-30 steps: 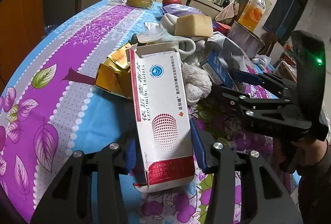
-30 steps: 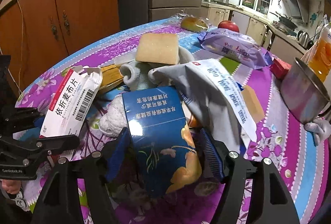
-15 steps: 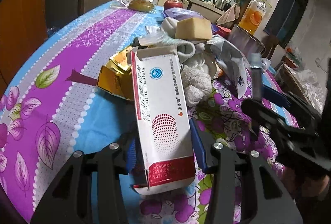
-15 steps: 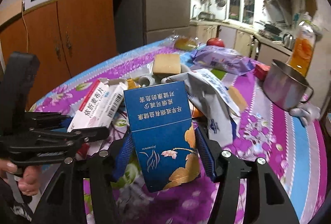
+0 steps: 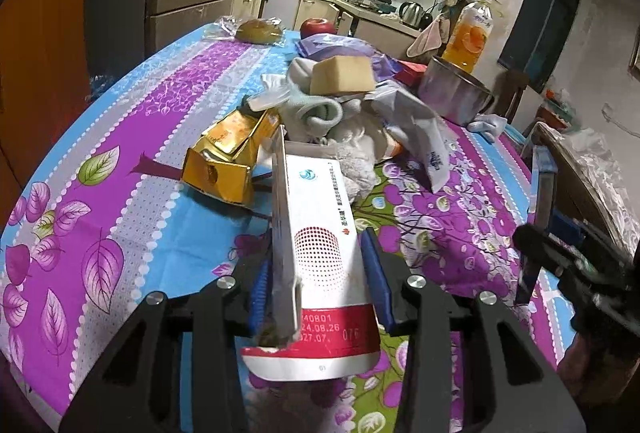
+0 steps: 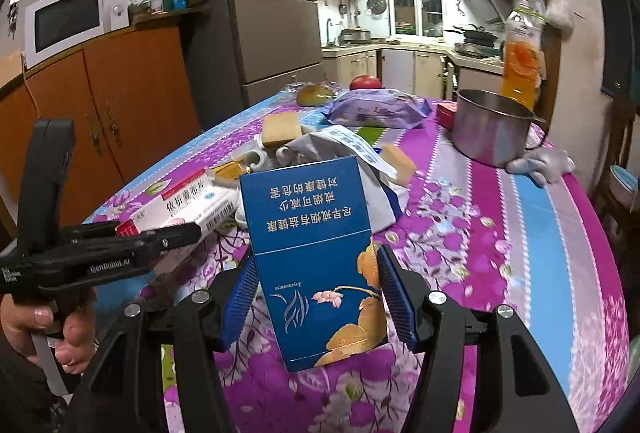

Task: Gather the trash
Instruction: 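Carry both held boxes over the green-lined trash bin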

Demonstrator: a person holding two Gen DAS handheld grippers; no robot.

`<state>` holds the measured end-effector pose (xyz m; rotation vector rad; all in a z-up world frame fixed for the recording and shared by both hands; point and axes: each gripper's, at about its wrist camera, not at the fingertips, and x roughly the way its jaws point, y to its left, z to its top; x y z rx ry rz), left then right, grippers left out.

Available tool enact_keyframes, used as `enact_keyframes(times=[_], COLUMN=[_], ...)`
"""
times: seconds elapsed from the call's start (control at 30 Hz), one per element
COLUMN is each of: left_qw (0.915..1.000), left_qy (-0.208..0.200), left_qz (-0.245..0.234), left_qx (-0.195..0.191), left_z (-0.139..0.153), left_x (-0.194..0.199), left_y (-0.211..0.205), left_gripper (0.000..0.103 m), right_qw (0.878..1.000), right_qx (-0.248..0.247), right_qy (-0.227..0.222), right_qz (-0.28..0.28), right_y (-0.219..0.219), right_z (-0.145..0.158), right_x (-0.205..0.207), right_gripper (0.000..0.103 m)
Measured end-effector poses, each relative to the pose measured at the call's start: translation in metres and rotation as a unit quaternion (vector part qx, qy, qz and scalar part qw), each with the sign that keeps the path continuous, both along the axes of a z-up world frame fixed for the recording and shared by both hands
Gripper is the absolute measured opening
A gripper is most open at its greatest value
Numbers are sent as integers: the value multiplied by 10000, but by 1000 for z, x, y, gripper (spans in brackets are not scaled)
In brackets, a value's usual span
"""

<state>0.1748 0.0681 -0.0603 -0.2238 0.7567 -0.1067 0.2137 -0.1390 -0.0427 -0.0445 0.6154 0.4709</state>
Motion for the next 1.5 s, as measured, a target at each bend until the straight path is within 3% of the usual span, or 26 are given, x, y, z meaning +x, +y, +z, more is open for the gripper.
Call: enact_keyframes(times=[0.43,0.67,0.87,1.13,1.5], left_qw=[9997,9984,9940,9835,9638], left_qy=[-144,-485,-981,-1541,-1947], left_qz=[13,-6,-226,-801,-1790], left_qx=[210,287,426,507,325], left_z=[7,30,56,80,102], left_x=[-20,-40,-53,-65,-70], left_y=[-10,-17,-51,-123,-226], left_gripper=[32,32,32,32,33], right_qw=[9991,9975,9910,9665,9308], right_qx=[151,193,144,-109,-271], right_qy=[-156,-336,-769,-1402,-1570], right_qz=[-373,-595,-1085,-2145,-3291], right_y=[-22,-35,-60,-114,-216], right_z=[6,11,33,70,94], right_x=[-33,-50,-73,-110,-156], right_gripper=[60,60,60,60,60])
